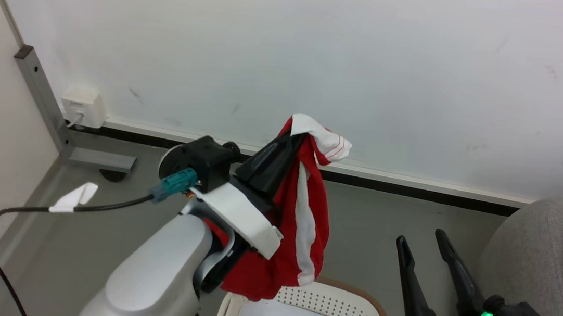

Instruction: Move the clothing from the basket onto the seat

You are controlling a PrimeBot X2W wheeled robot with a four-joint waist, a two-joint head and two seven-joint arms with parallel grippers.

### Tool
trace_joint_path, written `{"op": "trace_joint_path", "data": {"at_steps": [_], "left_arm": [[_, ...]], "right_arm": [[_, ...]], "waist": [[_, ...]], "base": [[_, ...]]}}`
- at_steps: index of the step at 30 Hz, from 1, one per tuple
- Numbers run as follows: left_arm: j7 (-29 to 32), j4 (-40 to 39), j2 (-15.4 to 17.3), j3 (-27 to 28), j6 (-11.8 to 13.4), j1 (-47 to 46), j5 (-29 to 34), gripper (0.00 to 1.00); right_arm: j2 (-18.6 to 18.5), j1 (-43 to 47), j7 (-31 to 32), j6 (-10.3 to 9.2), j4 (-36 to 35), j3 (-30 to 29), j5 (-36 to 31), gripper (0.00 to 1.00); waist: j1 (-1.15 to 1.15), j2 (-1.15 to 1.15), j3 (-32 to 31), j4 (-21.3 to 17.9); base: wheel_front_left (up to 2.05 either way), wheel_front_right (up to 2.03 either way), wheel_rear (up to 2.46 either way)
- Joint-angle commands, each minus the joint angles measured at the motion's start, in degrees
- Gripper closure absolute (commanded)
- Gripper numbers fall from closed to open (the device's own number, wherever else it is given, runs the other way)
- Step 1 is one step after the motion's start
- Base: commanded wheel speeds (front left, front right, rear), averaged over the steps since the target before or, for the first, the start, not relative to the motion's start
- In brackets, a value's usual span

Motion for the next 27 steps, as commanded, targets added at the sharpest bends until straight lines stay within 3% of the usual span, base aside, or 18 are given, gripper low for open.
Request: {"op": "trace_joint_path", "data": {"at_steps": [1,12,19,27], "left_arm": [[0.0,-0.9,0.2,0.4,0.1,-0.6,-0.7,1.0],[0.0,-2.4,-0.2,0.6,0.1,-1.1,-1.3,1.0],[0.0,-2.2,-0.7,-0.1,0.1,-2.0,-1.5,1.0],[0.1,-2.0,-1.0,-1.2,0.1,-3.0,-1.2,1.0]], "right_arm": [[-0.2,0.3,0.0,-0.13,0.3,0.5,0.2,0.0],[-1.0,-1.4,0.0,-0.13,2.4,4.9,-1.0,0.0],[-2.6,-4.1,0.0,-0.13,5.4,11.4,-2.5,0.0],[-1.7,-8.3,0.0,-0.13,9.5,15.7,-3.0,0.0]], "waist": [[0.01,0.0,-0.2,0.3],[0.01,0.0,-0.3,1.0],[0.01,0.0,-0.4,1.6],[0.01,0.0,-0.5,2.4]], "base": [[0.0,0.0,0.0],[0.0,0.0,0.0],[0.0,0.0,0.0],[0.0,0.0,0.0]]}}
